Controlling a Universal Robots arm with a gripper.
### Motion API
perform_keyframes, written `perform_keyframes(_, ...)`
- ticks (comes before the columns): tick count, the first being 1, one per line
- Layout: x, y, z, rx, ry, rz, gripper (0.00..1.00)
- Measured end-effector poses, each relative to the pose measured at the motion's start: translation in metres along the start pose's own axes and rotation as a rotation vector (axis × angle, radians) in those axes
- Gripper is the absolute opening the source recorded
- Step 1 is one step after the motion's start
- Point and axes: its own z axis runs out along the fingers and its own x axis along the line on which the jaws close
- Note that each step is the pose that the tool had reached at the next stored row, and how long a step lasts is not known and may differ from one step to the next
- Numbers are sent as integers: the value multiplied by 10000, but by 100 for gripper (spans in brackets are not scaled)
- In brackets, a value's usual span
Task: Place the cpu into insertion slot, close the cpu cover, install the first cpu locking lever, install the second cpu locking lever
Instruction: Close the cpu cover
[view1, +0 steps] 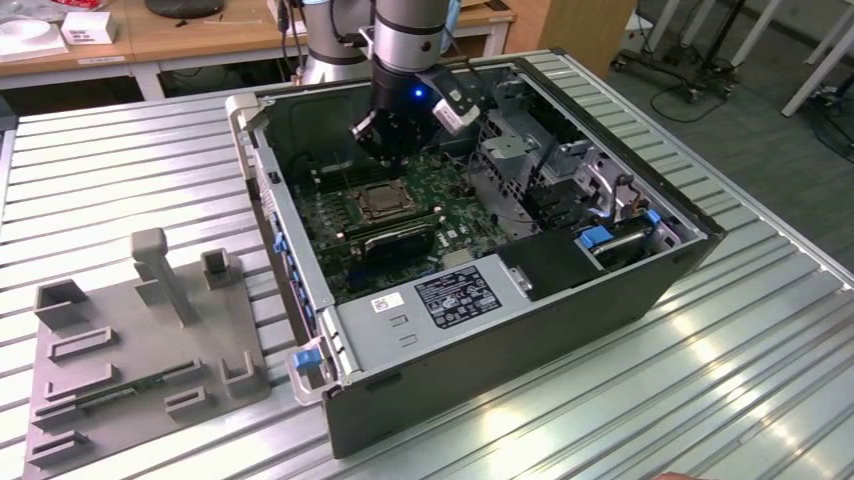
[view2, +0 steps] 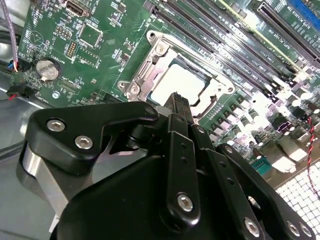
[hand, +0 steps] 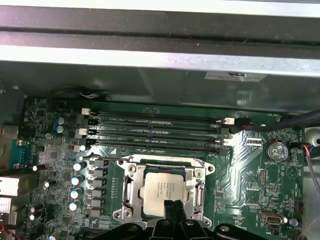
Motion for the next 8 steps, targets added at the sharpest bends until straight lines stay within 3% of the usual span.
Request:
perform_keyframes(5, 0, 0, 0, 3, 1, -25, 11)
perform_keyframes(8, 0, 1, 3, 16, 13, -279, 11)
